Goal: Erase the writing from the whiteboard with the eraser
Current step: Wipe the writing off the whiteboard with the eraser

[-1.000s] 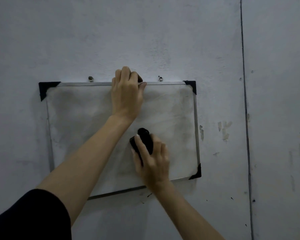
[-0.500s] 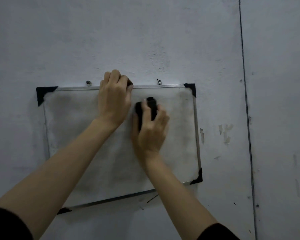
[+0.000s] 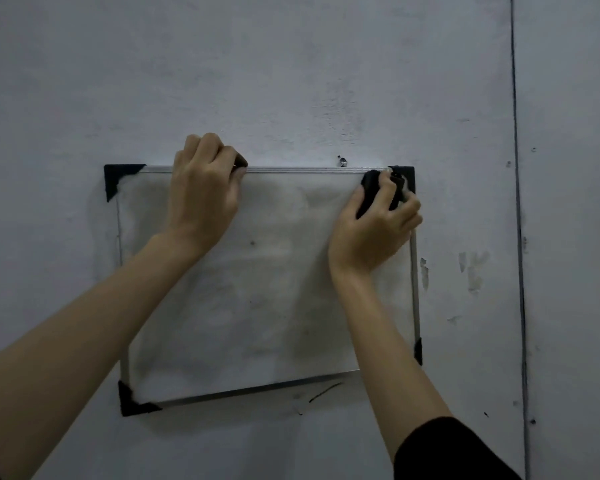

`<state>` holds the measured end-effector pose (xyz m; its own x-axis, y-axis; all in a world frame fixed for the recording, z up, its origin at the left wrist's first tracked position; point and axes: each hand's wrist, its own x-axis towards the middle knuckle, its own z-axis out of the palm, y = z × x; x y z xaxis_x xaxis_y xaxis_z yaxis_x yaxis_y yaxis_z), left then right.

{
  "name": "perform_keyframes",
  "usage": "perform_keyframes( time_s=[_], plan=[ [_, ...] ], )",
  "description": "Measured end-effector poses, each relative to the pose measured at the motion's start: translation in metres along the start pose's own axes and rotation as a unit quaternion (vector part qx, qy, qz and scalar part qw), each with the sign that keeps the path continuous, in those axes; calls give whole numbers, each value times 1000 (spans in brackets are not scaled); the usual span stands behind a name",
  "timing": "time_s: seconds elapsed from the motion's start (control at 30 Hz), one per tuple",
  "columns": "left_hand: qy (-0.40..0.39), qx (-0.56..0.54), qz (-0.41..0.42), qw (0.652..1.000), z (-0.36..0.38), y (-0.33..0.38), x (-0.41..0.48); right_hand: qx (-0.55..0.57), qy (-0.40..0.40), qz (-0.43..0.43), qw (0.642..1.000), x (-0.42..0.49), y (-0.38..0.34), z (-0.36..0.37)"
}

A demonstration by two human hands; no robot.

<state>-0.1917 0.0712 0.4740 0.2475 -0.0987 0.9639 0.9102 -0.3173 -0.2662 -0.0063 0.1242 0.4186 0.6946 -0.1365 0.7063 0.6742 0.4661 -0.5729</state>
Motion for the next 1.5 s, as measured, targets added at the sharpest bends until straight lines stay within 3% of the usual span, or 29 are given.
perform_keyframes(
  time_s=[0.27,0.5,0.6,0.77,0.87,0.93,1.1,1.23,1.4,1.5],
  plan=[
    [-2,-4,-30,1000,-12,-17,-9,44,-93,-124,987,-83,-77,7],
    [-22,-11,-16,1000,-36,-45,-17,80,-147,-334,928,-106,-61,-11],
    [-26,-6,-27,999,-43,-52,-19,63,-113,-271,954,-77,-32,-17],
    [-7,18,-46,999,-49,-62,-40,-2,-61,-97,993,-43,30,-34],
    [13,34,-69,997,-52,-63,-60,-17,-36,18,999,-54,19,-35],
    [15,40,-90,995,-53,-62,-73,-8,-30,46,998,-72,-5,-32],
    [13,42,-114,992,-56,-63,-98,48,-91,-59,993,-136,-79,-23],
    [-1,54,-108,993,-53,-66,-119,87,-154,-179,968,-175,-113,-17],
    [-10,83,-97,992,-49,-64,-148,120,-180,-392,894,-189,-80,-32],
    [-12,82,-100,992,-48,-57,-167,117,-181,-435,874,-169,-50,-38]
  ],
)
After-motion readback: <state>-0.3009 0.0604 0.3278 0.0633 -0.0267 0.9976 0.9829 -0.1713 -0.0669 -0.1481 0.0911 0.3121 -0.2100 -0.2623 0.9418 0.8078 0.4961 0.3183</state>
